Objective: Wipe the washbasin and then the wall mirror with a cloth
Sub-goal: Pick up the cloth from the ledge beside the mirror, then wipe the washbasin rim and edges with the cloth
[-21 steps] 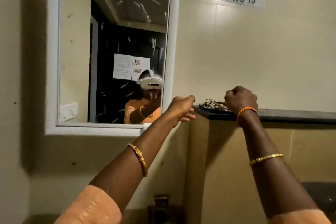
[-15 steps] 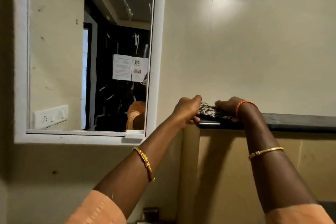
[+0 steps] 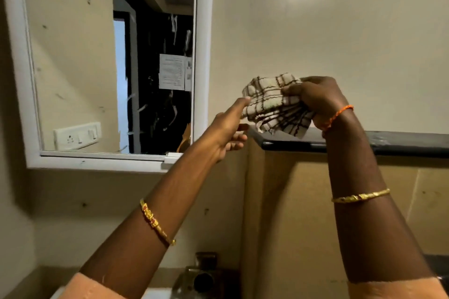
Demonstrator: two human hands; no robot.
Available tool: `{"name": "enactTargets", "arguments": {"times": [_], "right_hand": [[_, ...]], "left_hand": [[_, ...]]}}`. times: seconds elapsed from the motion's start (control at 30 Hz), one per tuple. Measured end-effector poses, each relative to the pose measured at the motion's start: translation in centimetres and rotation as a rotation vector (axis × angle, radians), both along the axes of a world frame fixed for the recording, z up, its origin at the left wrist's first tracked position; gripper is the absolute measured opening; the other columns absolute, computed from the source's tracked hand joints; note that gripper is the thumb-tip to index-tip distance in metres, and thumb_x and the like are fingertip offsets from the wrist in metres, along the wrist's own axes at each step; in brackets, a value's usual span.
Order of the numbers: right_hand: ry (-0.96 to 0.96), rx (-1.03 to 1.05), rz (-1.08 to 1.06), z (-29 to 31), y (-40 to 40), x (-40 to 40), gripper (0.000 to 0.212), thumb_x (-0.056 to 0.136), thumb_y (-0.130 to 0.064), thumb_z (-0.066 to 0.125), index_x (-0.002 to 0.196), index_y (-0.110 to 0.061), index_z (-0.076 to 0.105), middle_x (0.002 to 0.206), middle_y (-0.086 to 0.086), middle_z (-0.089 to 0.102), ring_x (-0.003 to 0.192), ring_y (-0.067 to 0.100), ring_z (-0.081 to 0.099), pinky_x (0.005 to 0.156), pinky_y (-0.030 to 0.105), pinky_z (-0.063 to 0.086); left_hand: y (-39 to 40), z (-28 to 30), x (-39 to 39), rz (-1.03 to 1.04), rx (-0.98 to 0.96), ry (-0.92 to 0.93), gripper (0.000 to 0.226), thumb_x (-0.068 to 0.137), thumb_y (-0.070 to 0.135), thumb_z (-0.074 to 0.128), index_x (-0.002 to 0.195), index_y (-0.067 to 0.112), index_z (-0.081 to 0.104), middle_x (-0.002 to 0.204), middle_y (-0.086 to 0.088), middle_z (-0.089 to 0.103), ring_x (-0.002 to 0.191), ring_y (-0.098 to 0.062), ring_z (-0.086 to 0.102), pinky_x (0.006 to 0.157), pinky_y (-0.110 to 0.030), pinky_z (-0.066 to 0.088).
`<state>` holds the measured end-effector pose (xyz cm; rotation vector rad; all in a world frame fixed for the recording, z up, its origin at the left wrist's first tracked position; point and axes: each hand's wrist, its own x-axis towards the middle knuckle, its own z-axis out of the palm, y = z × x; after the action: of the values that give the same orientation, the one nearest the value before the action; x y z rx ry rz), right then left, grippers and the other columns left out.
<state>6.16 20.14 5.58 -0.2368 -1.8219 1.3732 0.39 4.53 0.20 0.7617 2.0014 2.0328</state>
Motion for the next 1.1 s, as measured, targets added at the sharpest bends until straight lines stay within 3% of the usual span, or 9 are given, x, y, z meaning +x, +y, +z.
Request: {"name": "enactTargets", "arguments": {"times": [0.17, 0.3, 0.47, 0.53, 0.6, 0.73, 0.9, 1.0, 1.1], "right_hand": [[0.185, -0.074, 0.233, -2.4, -6.9, 2.6, 0.021, 0.078, -0.004, 0.071, 0.095, -0.013, 0.062, 0.083, 0.002, 0.066, 0.067, 0.012, 0.064, 0.064, 0.025, 0.055], [0.061, 0.046, 0.354, -8.9, -12.8, 1.9, 0.030, 0.080, -0.007, 0.070, 0.107, -0.016, 0.059, 0.092, 0.000, 0.065, 0.075, 0.011, 0.062, 0.067, 0.023, 0.053], [-0.147, 0.390, 0.300, -19.0, -18.9, -2.2, 0.030, 0.080, -0.022, 0.072, 0.107, -0.018, 0.058, 0.094, 0.000, 0.059, 0.083, 0.015, 0.058, 0.077, 0.032, 0.053], [-0.142, 0.544, 0.313, -22.9, -22.2, -2.9, 0.035, 0.078, -0.034, 0.071, 0.107, -0.017, 0.061, 0.104, 0.006, 0.057, 0.094, 0.012, 0.054, 0.084, 0.020, 0.043], [-0.227, 0.631, 0.431, -27.0, -25.9, -3.2, 0.058, 0.071, -0.054, 0.066, 0.118, -0.021, 0.059, 0.119, 0.006, 0.051, 0.110, 0.012, 0.048, 0.093, 0.015, 0.035], [-0.488, 0.763, 0.707, -35.8, -33.1, -3.3, 0.108, 0.056, -0.073, 0.064, 0.146, -0.032, 0.022, 0.155, 0.002, 0.018, 0.141, 0.017, 0.021, 0.115, 0.037, 0.026], [-0.412, 0.554, 0.545, -45.1, -39.9, -3.9, 0.069, 0.078, -0.030, 0.059, 0.143, -0.029, 0.036, 0.150, 0.007, 0.037, 0.141, 0.020, 0.031, 0.113, 0.035, 0.033], [-0.407, 0.182, 0.447, -47.4, -42.2, -4.7, 0.062, 0.078, 0.008, 0.052, 0.127, -0.029, 0.053, 0.129, -0.001, 0.060, 0.121, 0.012, 0.054, 0.095, 0.012, 0.043], [-0.451, -0.003, 0.318, -48.8, -42.8, -6.8, 0.057, 0.075, 0.012, 0.044, 0.122, -0.016, 0.058, 0.119, 0.008, 0.065, 0.113, 0.022, 0.060, 0.088, 0.006, 0.043]], "left_hand": [[-6.2, -2.3, 1.6, -0.182, 0.150, -0.020, 0.054, 0.083, 0.062, 0.048, 0.109, 0.018, 0.066, 0.099, -0.005, 0.068, 0.090, -0.021, 0.064, 0.076, -0.033, 0.053], [-12.2, -7.0, 2.0, -0.218, 0.294, -0.193, 0.035, 0.089, 0.032, 0.054, 0.116, 0.013, 0.066, 0.117, -0.011, 0.068, 0.110, -0.027, 0.062, 0.101, -0.044, 0.046], [-20.3, -15.6, 1.3, -0.014, 0.222, -0.406, 0.031, 0.088, 0.019, 0.057, 0.115, 0.008, 0.065, 0.100, -0.009, 0.073, 0.090, -0.023, 0.069, 0.088, -0.041, 0.053], [-23.6, -18.8, 1.1, 0.037, 0.178, -0.477, 0.023, 0.088, 0.018, 0.055, 0.104, 0.008, 0.068, 0.084, -0.007, 0.075, 0.075, -0.018, 0.070, 0.083, -0.037, 0.053], [-27.0, -22.1, 0.9, 0.085, 0.126, -0.569, 0.019, 0.090, 0.019, 0.053, 0.096, 0.009, 0.068, 0.080, -0.007, 0.073, 0.069, -0.017, 0.068, 0.077, -0.034, 0.056], [-32.8, -28.3, -0.8, 0.141, 0.014, -0.760, 0.027, 0.092, 0.031, 0.049, 0.097, 0.012, 0.067, 0.082, -0.008, 0.072, 0.071, -0.019, 0.068, 0.073, -0.033, 0.057], [-38.3, -34.6, -3.4, 0.075, -0.103, -0.910, 0.047, 0.090, 0.052, 0.042, 0.094, 0.015, 0.069, 0.084, -0.007, 0.074, 0.078, -0.018, 0.069, 0.082, -0.035, 0.052], [-40.3, -37.4, -5.7, 0.023, -0.310, -0.892, 0.061, 0.087, 0.066, 0.031, 0.094, 0.018, 0.067, 0.093, -0.004, 0.069, 0.092, -0.018, 0.059, 0.091, -0.037, 0.041], [-41.2, -39.1, -7.2, 0.191, -0.317, -0.876, 0.046, 0.090, 0.055, 0.041, 0.089, 0.017, 0.067, 0.094, -0.003, 0.065, 0.094, -0.019, 0.054, 0.083, -0.033, 0.041]]}}
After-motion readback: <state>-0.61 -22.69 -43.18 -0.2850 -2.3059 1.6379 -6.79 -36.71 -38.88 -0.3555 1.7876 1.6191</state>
